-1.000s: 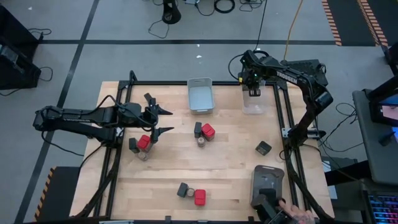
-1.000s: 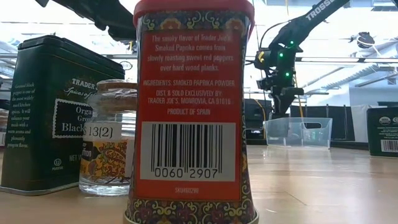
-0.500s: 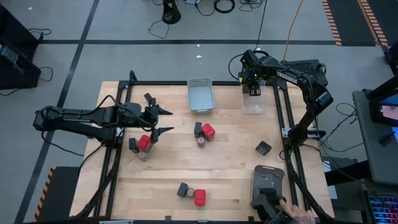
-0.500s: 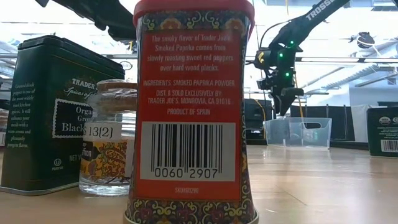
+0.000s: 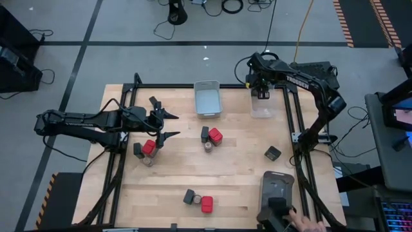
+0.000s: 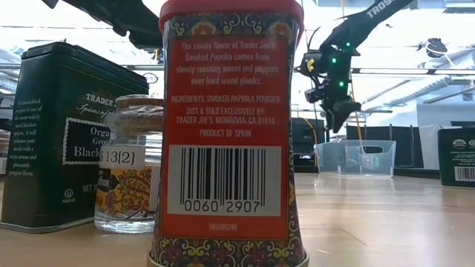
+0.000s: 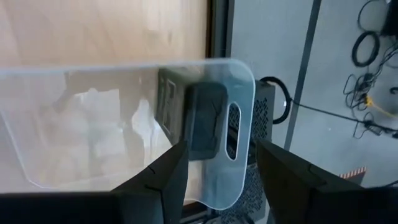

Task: Sort spices by type
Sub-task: Put the black seasoning can into the transparent bin

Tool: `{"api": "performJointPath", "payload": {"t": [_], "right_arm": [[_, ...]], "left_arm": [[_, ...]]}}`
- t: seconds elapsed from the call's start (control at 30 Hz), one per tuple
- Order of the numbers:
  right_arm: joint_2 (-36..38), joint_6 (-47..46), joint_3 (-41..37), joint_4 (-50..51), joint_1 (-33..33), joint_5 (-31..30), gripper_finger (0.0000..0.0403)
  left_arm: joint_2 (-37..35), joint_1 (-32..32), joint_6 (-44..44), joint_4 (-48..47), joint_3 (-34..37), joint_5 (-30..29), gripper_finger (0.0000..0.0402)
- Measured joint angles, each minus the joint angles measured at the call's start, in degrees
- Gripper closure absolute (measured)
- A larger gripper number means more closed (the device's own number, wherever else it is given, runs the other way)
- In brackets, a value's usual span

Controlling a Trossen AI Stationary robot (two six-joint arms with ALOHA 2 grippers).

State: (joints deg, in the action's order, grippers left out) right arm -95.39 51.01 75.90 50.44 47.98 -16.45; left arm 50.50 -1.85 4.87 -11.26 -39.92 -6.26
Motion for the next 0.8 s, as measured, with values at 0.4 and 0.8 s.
{"api": "performJointPath", "payload": {"t": [0.4,0.8], "right_arm": [[2.57,-14.34,0.00,4.87,-10.59,10.50,0.0234],[2.55,-30.72,0.00,3.90,-26.86,22.63,0.0234]], "left_arm": [[0.50,0.12,-0.89,3.38,0.02,0.00,0.0100],[8.83,5.34,-7.38,9.02,0.02,-4.92,0.0100]]}}
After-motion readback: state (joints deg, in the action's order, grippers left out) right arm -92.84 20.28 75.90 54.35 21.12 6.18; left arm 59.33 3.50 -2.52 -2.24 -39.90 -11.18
